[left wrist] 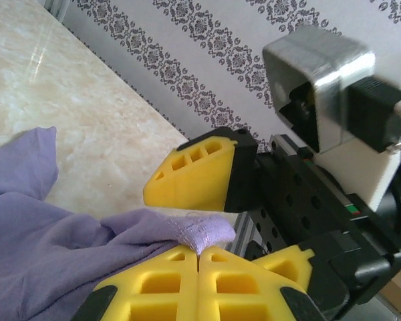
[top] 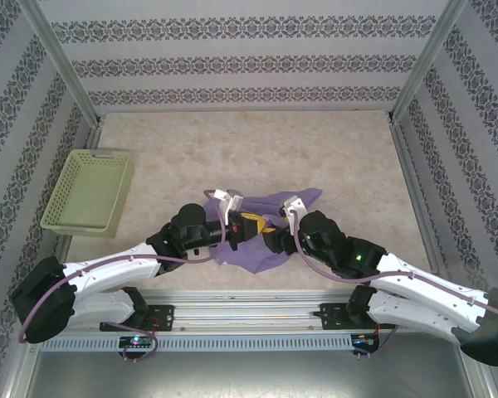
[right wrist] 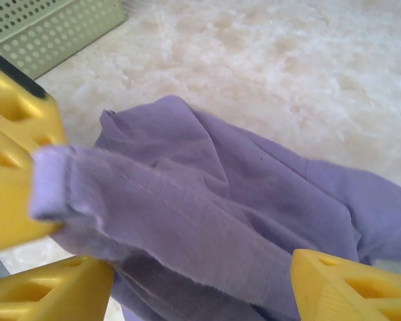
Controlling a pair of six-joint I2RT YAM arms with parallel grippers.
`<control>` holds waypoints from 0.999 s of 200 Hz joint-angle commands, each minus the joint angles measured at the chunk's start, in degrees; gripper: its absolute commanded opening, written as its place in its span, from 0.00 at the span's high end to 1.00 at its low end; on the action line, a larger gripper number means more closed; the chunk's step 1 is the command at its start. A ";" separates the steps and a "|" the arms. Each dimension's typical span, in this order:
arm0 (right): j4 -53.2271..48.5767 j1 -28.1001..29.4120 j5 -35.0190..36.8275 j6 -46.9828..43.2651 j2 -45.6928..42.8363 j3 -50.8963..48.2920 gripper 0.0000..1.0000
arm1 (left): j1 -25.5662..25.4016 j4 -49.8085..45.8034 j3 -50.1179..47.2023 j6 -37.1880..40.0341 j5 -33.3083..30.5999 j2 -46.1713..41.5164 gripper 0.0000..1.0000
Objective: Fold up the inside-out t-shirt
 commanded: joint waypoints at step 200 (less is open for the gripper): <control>-24.55 -4.00 30.57 15.04 -14.44 0.67 1.00 | 15.14 -41.70 -1.34 -2.35 -24.99 -1.56 0.14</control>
